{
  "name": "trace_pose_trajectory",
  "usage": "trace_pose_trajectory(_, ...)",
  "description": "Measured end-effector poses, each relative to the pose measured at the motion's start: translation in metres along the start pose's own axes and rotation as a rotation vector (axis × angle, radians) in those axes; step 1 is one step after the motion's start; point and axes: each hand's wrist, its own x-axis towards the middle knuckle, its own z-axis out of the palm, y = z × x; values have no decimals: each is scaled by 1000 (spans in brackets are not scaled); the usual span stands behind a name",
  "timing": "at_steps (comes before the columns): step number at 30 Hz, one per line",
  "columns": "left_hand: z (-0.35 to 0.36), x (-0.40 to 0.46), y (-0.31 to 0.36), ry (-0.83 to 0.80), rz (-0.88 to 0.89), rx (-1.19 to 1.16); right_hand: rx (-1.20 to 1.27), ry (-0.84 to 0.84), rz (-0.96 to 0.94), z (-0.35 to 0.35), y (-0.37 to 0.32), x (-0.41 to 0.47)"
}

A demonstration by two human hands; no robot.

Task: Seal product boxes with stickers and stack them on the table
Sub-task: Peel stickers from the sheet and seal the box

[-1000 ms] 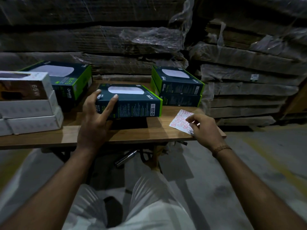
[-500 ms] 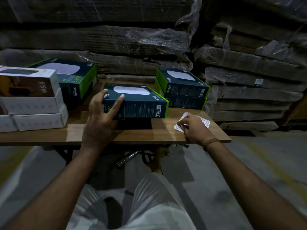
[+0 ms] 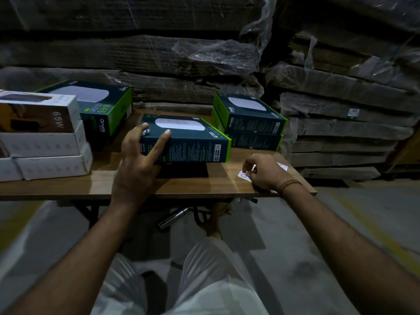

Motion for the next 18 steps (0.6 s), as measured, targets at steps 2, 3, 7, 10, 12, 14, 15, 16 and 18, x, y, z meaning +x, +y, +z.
trace_pose_trajectory(2, -1, 0, 1, -2, 2, -6, -9, -25, -5, 0, 0, 3)
trace_pose_trajectory(3, -2, 1, 2, -1, 4, -9, -11, -40, -2, -1, 0, 4)
trace_pose_trajectory(7, -3, 1, 4, 11, -2, -18, -39, -84, -2, -3, -1, 8)
trace_pose_trajectory(10, -4, 2, 4, 12, 2, -37, -34, -111, -5, -4, -2, 9)
trace_pose_trajectory(12, -5, 2, 3, 4, 9, -48, -36, -131, -5, -5, -3, 10)
trace_pose_trajectory(14, -4, 2, 2, -6, 14, -39, -42, -145, -6, -5, -3, 11)
trace_pose_trajectory(15, -4, 2, 2, -12, 14, -34, -41, -149, -7, -4, -3, 12)
trace_pose_trajectory(16, -3, 2, 2, -15, 15, -33, -37, -150, -4, -4, -3, 12)
trace_pose_trajectory(18, -1, 1, 1, -6, 20, -31, -22, -148, 2, -4, -2, 12)
